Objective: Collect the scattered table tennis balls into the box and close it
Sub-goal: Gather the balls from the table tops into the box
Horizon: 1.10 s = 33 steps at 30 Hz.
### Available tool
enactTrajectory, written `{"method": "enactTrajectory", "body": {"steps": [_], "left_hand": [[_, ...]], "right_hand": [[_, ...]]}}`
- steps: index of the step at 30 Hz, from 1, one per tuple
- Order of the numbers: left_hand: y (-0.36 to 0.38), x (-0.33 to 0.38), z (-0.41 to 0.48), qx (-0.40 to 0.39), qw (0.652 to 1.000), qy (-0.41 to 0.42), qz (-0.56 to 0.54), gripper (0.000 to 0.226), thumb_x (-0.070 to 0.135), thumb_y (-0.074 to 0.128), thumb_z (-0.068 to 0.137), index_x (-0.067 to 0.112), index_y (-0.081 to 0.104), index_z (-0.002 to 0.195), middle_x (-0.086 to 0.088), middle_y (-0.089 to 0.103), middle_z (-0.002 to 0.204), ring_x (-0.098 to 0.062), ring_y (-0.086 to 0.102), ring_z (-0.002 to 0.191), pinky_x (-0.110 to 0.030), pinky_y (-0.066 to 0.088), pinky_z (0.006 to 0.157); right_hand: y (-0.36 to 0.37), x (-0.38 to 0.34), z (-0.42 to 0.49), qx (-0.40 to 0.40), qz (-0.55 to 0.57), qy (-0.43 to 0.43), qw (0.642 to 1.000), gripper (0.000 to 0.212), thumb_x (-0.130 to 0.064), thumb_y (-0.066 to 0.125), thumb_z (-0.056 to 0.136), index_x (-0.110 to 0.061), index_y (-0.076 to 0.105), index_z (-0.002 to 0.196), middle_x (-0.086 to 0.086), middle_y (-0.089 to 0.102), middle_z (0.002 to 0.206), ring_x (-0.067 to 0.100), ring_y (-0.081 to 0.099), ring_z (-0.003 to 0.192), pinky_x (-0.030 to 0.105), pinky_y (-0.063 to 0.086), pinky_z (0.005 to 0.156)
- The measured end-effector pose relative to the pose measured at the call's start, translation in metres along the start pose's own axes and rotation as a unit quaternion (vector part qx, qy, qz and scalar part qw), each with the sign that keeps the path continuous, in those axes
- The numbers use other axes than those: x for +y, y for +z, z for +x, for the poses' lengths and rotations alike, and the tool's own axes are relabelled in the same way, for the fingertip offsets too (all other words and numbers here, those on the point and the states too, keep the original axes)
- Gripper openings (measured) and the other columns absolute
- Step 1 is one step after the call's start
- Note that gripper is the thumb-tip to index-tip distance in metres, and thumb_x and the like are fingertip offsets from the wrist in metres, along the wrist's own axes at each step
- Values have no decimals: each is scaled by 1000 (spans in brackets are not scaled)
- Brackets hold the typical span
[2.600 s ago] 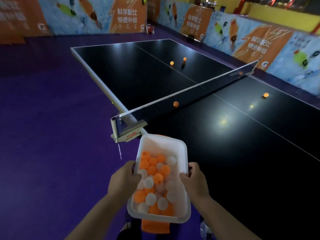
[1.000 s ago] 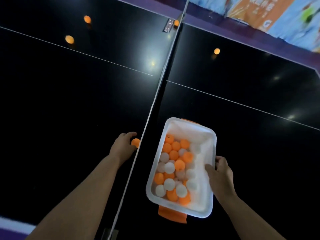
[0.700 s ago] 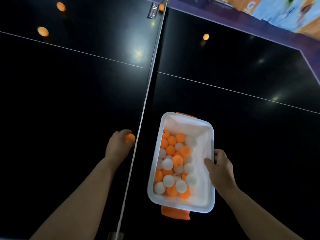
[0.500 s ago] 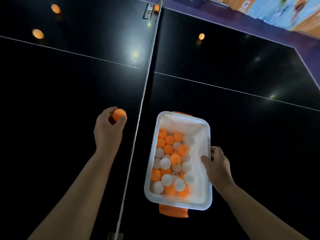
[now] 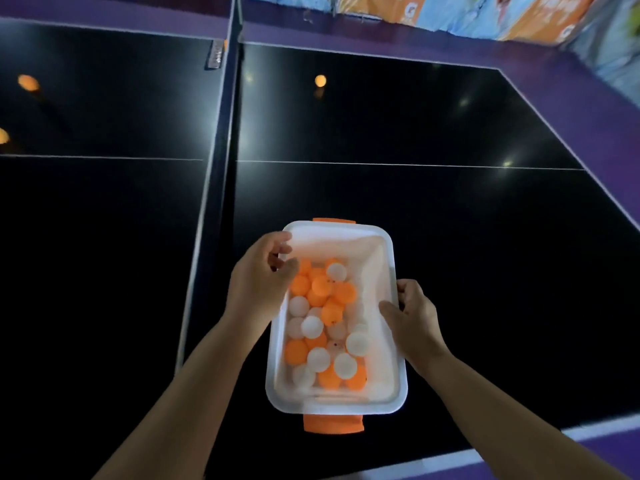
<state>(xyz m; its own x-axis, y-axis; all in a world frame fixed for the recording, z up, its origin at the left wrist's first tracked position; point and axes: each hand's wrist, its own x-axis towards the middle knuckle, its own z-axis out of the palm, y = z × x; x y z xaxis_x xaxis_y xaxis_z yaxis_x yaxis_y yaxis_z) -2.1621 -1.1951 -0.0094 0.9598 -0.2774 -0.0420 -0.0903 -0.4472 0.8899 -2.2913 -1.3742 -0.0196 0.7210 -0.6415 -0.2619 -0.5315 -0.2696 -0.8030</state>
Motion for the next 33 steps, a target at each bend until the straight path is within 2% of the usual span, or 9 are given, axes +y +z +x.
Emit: {"method": "enactTrajectory", "body": {"steps": [4,7,9,12,16,20,25,30,33], "left_hand": [[48,27,-38,39,997,-11,64,47,25,62,80,27,50,125,14,54,113,-1,53,87,-15,35,65],[104,52,-73,-11,994,-21,105,52,34,58,84,19,45,132,5,56,120,-7,53,94,-21,35,71],[148,75,-98,-57,992,-30,113,49,37,55,86,18,46,130,5,60,112,-7,54,88,-23,38,66],[218,113,-138,-130,985,-17,116,38,35,58,81,19,53,116,9,60,93,-4,56,74,-24,41,58],[313,159,-198,-184,977,7,105,22,32,61,81,25,53,100,10,61,84,-3,59,71,-21,46,55],[396,192,-243,-202,973,27,105,22,28,60,84,24,55,105,8,63,83,-6,63,71,-27,54,59],[484,242,-258,-230,963,34,133,27,23,58,83,24,57,110,6,63,80,-9,61,67,-21,42,52],[583,294,-251,-251,954,74,144,32,19,58,84,20,57,116,3,63,78,-11,60,65,-21,41,50],[654,327,-240,-277,948,89,128,39,19,62,82,18,55,120,5,62,82,-11,60,68,-22,44,53]], "right_hand": [[-60,36,-15,32,25,12,999,17,-14,56,87,-21,51,101,-7,61,89,7,61,77,19,45,55],[-117,73,-26,69,26,2,997,16,-13,56,88,-22,49,99,-10,59,86,3,58,74,18,42,53],[-159,103,-34,91,19,-12,996,17,-13,57,89,-23,48,99,-13,56,83,1,56,73,16,40,52],[-227,153,-44,128,18,-9,992,16,-12,58,89,-20,49,99,-13,56,83,0,55,74,15,39,54],[-320,225,-55,164,33,20,986,15,-9,58,87,-17,50,97,-10,56,82,1,54,72,16,38,53],[-398,285,-66,183,55,57,980,15,-10,57,86,-19,52,97,-9,58,83,3,55,72,18,38,51],[-484,336,-58,190,80,82,975,13,-11,57,87,-20,53,95,-8,59,82,4,56,71,15,38,50],[-562,380,-25,223,90,111,964,15,-12,58,85,-22,52,94,-6,60,83,4,56,69,7,39,42],[-618,406,0,252,95,142,953,14,-11,58,84,-19,54,95,-6,60,82,6,56,68,10,38,44]]}}
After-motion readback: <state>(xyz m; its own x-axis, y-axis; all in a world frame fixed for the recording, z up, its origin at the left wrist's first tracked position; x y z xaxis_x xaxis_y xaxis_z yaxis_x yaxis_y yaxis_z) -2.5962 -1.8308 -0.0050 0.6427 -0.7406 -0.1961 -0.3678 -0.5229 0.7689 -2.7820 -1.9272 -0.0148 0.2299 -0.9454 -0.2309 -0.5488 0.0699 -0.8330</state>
